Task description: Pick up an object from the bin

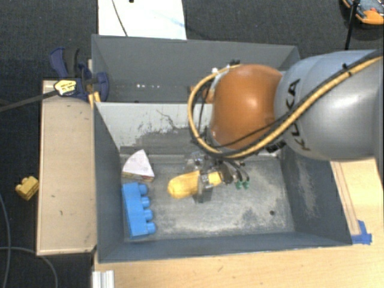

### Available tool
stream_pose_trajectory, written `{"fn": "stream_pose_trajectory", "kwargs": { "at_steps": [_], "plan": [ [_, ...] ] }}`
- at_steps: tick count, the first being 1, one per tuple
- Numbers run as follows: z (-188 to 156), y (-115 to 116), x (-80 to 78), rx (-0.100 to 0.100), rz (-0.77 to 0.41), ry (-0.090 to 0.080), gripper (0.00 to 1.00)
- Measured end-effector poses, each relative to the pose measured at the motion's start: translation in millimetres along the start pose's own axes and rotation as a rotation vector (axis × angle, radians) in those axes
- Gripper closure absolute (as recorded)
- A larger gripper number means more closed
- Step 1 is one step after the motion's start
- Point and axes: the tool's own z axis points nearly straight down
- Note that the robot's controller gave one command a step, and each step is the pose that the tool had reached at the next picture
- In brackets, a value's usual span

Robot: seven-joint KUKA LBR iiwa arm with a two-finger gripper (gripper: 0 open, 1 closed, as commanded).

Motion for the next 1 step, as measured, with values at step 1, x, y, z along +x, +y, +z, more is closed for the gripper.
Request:
{"fn": "stream_pose_trajectory", "kwargs": {
  "at_steps": [1],
  "plan": [
    [-48.0, -10.2, -7.7, 0.000, 0.008, 0.006, 1.00]
  ]
}}
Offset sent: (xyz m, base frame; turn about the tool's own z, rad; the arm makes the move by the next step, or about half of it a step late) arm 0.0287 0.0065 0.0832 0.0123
